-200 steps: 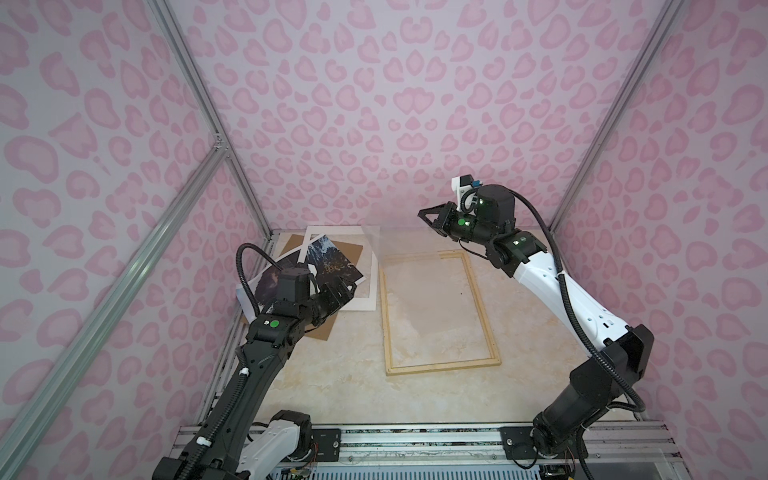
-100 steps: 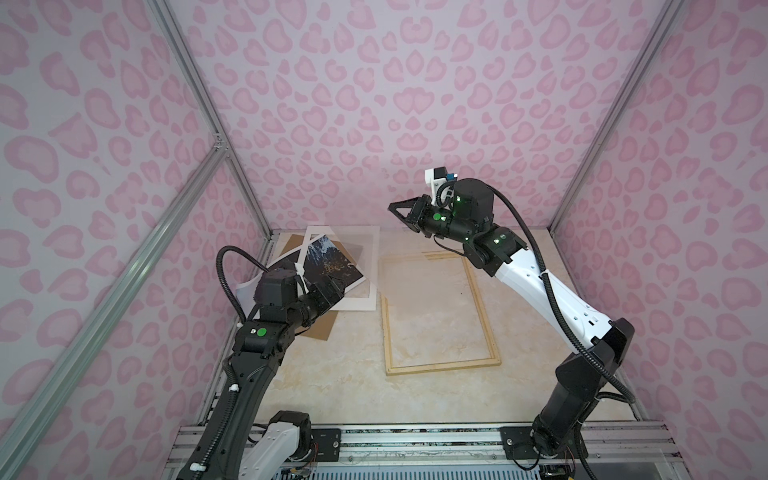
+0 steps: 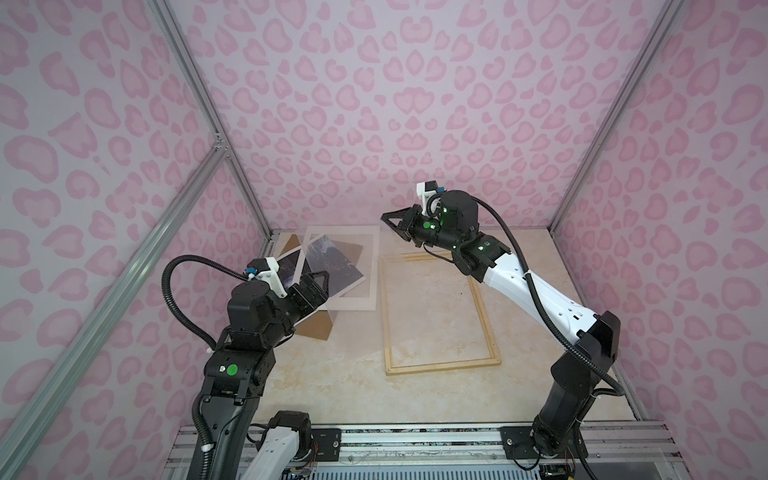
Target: Put the photo into the frame
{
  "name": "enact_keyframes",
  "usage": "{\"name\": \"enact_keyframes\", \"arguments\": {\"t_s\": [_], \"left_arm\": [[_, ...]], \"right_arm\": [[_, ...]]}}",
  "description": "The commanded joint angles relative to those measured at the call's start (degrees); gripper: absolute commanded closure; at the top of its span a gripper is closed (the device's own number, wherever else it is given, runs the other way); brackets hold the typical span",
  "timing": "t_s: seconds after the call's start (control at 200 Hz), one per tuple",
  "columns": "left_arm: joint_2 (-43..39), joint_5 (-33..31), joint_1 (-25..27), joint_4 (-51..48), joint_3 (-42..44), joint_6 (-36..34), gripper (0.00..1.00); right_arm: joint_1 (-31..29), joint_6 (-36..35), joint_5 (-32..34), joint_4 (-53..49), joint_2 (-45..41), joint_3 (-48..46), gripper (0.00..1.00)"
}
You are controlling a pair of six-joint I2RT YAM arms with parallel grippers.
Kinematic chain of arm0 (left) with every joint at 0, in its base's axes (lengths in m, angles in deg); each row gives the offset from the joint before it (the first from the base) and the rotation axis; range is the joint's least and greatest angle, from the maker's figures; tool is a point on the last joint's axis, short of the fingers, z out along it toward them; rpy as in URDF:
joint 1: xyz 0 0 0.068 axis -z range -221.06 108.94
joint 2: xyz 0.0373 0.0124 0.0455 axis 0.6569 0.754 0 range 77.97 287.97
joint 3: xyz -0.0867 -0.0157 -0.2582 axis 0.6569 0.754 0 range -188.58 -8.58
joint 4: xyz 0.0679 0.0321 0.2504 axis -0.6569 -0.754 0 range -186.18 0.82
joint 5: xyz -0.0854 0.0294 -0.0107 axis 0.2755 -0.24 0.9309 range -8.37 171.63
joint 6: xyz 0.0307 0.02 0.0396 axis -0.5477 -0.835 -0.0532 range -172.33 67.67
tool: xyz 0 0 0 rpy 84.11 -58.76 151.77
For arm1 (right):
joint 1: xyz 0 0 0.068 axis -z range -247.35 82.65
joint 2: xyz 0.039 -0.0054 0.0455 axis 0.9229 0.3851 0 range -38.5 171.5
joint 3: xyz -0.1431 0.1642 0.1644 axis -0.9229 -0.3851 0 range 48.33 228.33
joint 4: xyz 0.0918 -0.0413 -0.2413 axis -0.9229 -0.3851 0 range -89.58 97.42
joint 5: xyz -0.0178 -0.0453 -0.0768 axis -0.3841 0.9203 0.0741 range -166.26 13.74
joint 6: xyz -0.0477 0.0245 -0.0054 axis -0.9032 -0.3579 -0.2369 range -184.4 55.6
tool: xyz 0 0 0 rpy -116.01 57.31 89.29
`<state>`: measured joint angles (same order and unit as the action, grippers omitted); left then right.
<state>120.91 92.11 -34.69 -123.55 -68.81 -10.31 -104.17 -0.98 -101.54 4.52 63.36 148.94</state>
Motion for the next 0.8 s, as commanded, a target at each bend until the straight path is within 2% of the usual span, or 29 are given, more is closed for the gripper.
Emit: {"name": "enact_keyframes", "arguments": {"t_s": [0.0, 0.155, 0.265, 0.41, 0.795], "left_arm": [[0.1, -0.3, 0.0, -1.4, 0.4, -1.1, 0.02], [0.5, 0.6, 0.0, -1.3, 2.0, -1.1, 0.02], [1.8, 2.3, 0.0, -0.5, 3.3, -0.3, 0.02], [2.3, 2.6, -0.1, -0.3, 3.9, 0.0, 0.02], [2.0, 4.0, 0.0, -0.3, 5.5, -0.4, 0.02]], "right_arm": [[4.2, -0.1, -3.1, 6.9, -0.8, -7.0, 1.00], [12.5, -5.1, -9.7, 16.6, -0.7, -22.1, 1.00], [17.2, -8.4, -16.3, 17.6, 4.2, -24.0, 1.00], [20.7, -11.7, -21.3, 18.3, 9.1, -26.0, 1.00], [25.6, -15.3, -20.1, 17.4, 10.2, -30.1, 1.00]]}}
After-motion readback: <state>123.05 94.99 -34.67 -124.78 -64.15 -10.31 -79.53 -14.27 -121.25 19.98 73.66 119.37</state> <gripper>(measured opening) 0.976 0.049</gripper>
